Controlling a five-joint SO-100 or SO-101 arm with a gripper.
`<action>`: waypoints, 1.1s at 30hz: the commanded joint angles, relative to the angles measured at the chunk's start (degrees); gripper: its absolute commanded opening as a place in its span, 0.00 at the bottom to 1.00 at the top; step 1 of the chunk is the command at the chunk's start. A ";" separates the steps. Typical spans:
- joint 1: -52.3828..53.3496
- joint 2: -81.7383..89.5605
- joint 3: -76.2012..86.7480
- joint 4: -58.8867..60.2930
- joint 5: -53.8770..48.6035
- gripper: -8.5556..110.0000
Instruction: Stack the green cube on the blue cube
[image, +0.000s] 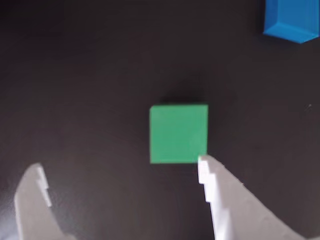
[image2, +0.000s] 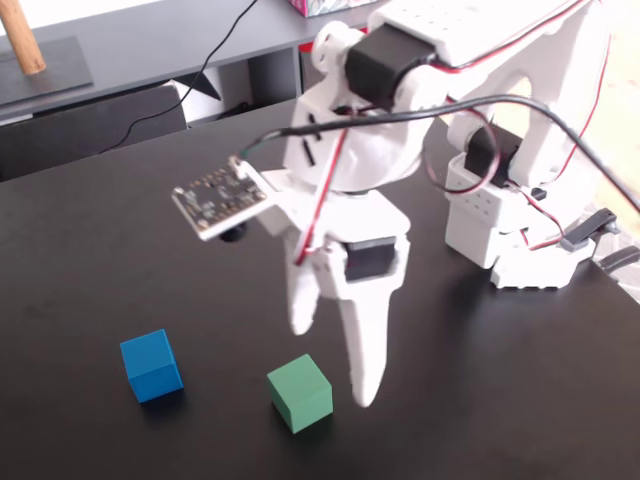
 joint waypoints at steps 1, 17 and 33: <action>2.64 -0.53 0.79 -6.15 -1.76 0.43; 7.65 -6.24 10.81 -18.54 -5.98 0.41; 3.52 -3.87 16.08 -25.93 -0.62 0.42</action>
